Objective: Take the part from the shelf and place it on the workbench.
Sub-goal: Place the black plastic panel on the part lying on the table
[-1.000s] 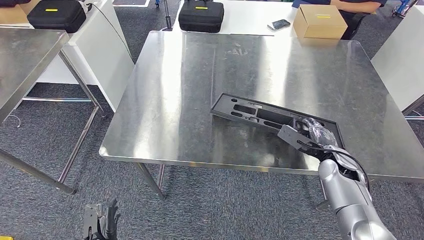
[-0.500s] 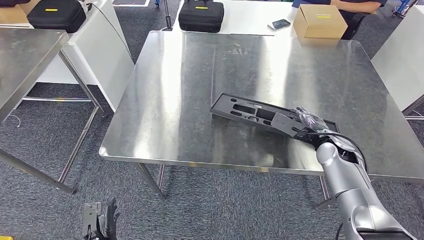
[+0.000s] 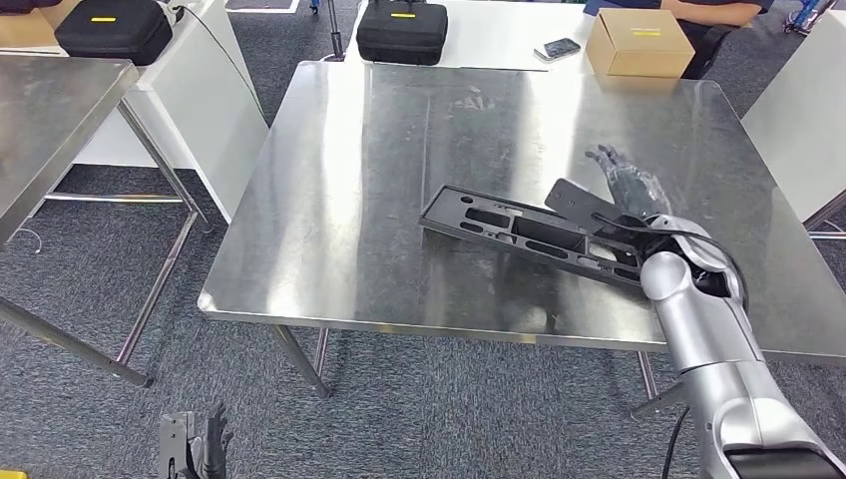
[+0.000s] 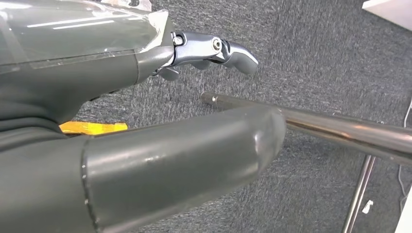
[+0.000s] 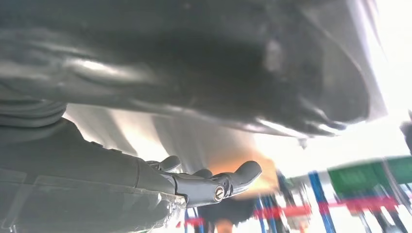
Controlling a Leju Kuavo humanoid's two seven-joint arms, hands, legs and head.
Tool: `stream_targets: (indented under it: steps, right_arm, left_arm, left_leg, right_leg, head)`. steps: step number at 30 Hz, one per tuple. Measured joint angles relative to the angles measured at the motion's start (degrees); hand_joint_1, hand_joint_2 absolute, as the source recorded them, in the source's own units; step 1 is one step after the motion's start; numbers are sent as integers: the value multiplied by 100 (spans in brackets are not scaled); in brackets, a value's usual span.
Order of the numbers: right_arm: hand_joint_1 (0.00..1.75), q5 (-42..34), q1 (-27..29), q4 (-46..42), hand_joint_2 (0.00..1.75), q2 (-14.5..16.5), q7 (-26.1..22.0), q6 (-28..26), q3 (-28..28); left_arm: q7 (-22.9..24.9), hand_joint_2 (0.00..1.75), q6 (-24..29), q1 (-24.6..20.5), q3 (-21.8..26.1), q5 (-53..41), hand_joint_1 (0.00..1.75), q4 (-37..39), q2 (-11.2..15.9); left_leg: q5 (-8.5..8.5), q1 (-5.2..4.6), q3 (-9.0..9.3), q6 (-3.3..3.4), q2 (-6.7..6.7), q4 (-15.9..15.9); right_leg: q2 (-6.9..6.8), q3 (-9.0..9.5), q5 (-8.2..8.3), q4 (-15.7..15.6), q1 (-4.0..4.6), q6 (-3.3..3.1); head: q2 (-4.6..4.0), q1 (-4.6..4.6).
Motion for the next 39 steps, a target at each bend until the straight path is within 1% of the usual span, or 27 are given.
stream_targets:
  steps: [3,6,8,10,12,14,15,17,19,20,22,24,26,27,28,29,30,31,32,33,34,35,36,37,38,39]
  right_arm:
    - [0,-55,-34,-408,0,-67,2,-12,-7]
    - [0,-67,-38,-607,0,-98,-8,-41,-8]
    - [0,-178,-15,-801,0,-109,-87,-228,-32]
    - [0,-497,104,-1244,0,-104,-275,-746,-153]
    - [0,-909,337,-1949,0,-84,-514,-1516,-383]
    - [0,-1288,769,-2764,0,-62,-835,-2296,-658]
    - [0,-1494,1100,-3197,0,-46,-1072,-2661,-796]
    - [0,-1998,1961,-4049,0,33,-1762,-3338,-1055]
    - [0,-2473,2851,-4676,0,171,-2471,-3810,-1226]
    - [0,-2691,3246,-4926,0,253,-2764,-3969,-1276]
    - [0,-3081,3914,-5315,0,413,-3155,-4143,-1319]
    - [0,-3415,4430,-5571,0,545,-3336,-4197,-1324]
    - [0,-3669,4746,-5722,0,627,-3422,-4205,-1323]
    - [0,-3779,4864,-5775,0,647,-3445,-4196,-1324]
    - [0,-3885,4969,-5813,0,662,-3452,-4179,-1326]
    - [0,-3992,5066,-5839,0,675,-3452,-4152,-1332]
    - [0,-4092,5152,-5851,0,687,-3447,-4122,-1341]
    - [0,-4175,5223,-5855,0,698,-3443,-4096,-1352]
    - [0,-4229,5287,-5855,0,709,-3441,-4075,-1366]
    - [0,-4259,5342,-5855,0,720,-3440,-4063,-1378]
    - [0,-4274,5384,-5855,0,731,-3440,-4056,-1387]
    - [0,-4286,5415,-5855,0,743,-3440,-4051,-1398]
    - [0,-4299,5433,-5855,0,752,-3439,-4046,-1407]
    - [0,-4321,5441,-5856,0,761,-3435,-4035,-1415]
    - [0,-4350,5456,-5857,0,772,-3426,-4018,-1422]
    - [0,-4386,5477,-5860,0,784,-3416,-4000,-1428]
  left_arm:
    - [-22,0,-1,32,36,-1,0,-25,-2]
    - [-25,0,-1,41,74,-1,0,-34,-8]
    - [-27,0,0,55,112,-3,0,-55,-16]
    - [-31,0,2,90,171,-9,0,-109,-40]
    - [-48,0,-12,159,260,-16,0,-195,-80]
    - [-101,0,-45,263,360,-28,0,-331,-130]
    - [-126,0,-59,328,418,-32,0,-433,-160]
    - [-114,0,-88,493,575,-21,0,-734,-245]
    - [8,0,-151,687,782,-3,0,-1104,-350]
    - [110,0,-204,781,910,-1,0,-1308,-412]
    - [314,0,-323,944,1174,-11,0,-1696,-538]
    - [468,0,-446,1062,1422,-18,0,-2006,-659]
    - [556,0,-558,1134,1641,-24,0,-2223,-761]
    - [579,0,-602,1157,1740,-37,0,-2310,-817]
    - [599,0,-632,1173,1836,-62,0,-2391,-874]
    - [624,0,-652,1183,1935,-98,0,-2467,-932]
    - [650,0,-667,1195,2037,-137,0,-2535,-993]
    - [674,0,-679,1210,2133,-170,0,-2591,-1041]
    - [693,0,-689,1229,2224,-200,0,-2637,-1090]
    - [701,0,-697,1247,2296,-219,0,-2669,-1134]
    - [703,0,-702,1260,2357,-232,0,-2696,-1174]
    - [705,0,-705,1268,2413,-245,0,-2721,-1211]
    - [713,0,-705,1269,2457,-259,0,-2740,-1238]
    - [726,0,-705,1269,2508,-278,0,-2766,-1262]
    - [746,0,-705,1268,2557,-305,0,-2791,-1284]
    - [772,0,-705,1266,2619,-333,0,-2818,-1303]
  left_leg:
    - [0,1,0,0,1,0]
    - [0,0,1,0,1,0]
    - [0,0,1,0,0,0]
    - [0,0,1,0,-7,1]
    - [-1,1,1,0,-17,1]
    - [-9,7,5,-3,-29,1]
    - [-16,10,7,-5,-36,1]
    - [-34,12,13,-6,-50,0]
    - [-51,10,15,-9,-53,0]
    - [-66,4,15,-5,-50,4]
    - [-99,-5,22,17,-35,15]
    - [-122,-15,32,45,-27,23]
    - [-105,-26,46,73,-27,11]
    - [-77,-13,68,95,-20,-21]
    - [-47,3,92,119,-15,-55]
    - [-24,24,112,140,-9,-89]
    - [-7,40,123,154,-2,-110]
    - [-2,41,116,160,1,-111]
    - [4,42,105,160,5,-110]
    - [11,43,95,155,7,-109]
    - [21,49,85,144,8,-108]
    - [33,61,79,126,6,-105]
    - [45,77,72,102,2,-98]
    - [53,83,59,69,-1,-82]
    - [61,85,45,32,-9,-65]
    - [65,79,32,-6,-19,-39]
  right_leg:
    - [0,0,0,0,0,0]
    - [0,0,0,0,0,0]
    - [0,0,0,0,0,0]
    - [-5,0,0,0,-1,0]
    - [-13,-1,-6,-1,-1,2]
    - [-23,6,-18,-5,3,5]
    - [-30,14,-28,-7,5,10]
    - [-41,27,-44,-10,9,9]
    - [-41,31,-54,-11,9,10]
    - [-36,31,-58,-15,2,12]
    - [-28,38,-66,-23,-18,28]
    - [-26,51,-75,-29,-39,41]
    - [-26,66,-64,-36,-48,65]
    - [-24,67,-76,-26,-51,76]
    - [-21,51,-127,33,-51,77]
    - [-15,-14,-244,201,-50,59]
    - [-7,-139,-417,496,-54,33]
    - [-1,-305,-612,891,-54,7]
    - [3,-476,-781,1300,-55,-1]
    - [4,-583,-876,1583,-57,17]
    - [4,-581,-877,1650,-63,58]
    - [3,-444,-784,1452,-75,122]
    - [3,-198,-644,1045,-94,192]
    - [1,70,-518,590,-115,245]
    - [16,277,-398,260,-113,261]
    - [33,378,-348,64,-110,236]
  head:
    - [0,0]
    - [0,1]
    - [0,0]
    - [0,-1]
    - [0,-2]
    - [0,1]
    - [0,1]
    - [0,3]
    - [0,1]
    - [0,-2]
    - [0,-3]
    - [0,-1]
    - [0,-3]
    - [0,-4]
    - [0,-1]
    - [0,6]
    - [0,14]
    - [0,19]
    - [0,24]
    - [0,23]
    - [0,23]
    - [0,24]
    - [0,25]
    - [0,27]
    - [0,26]
    - [0,27]
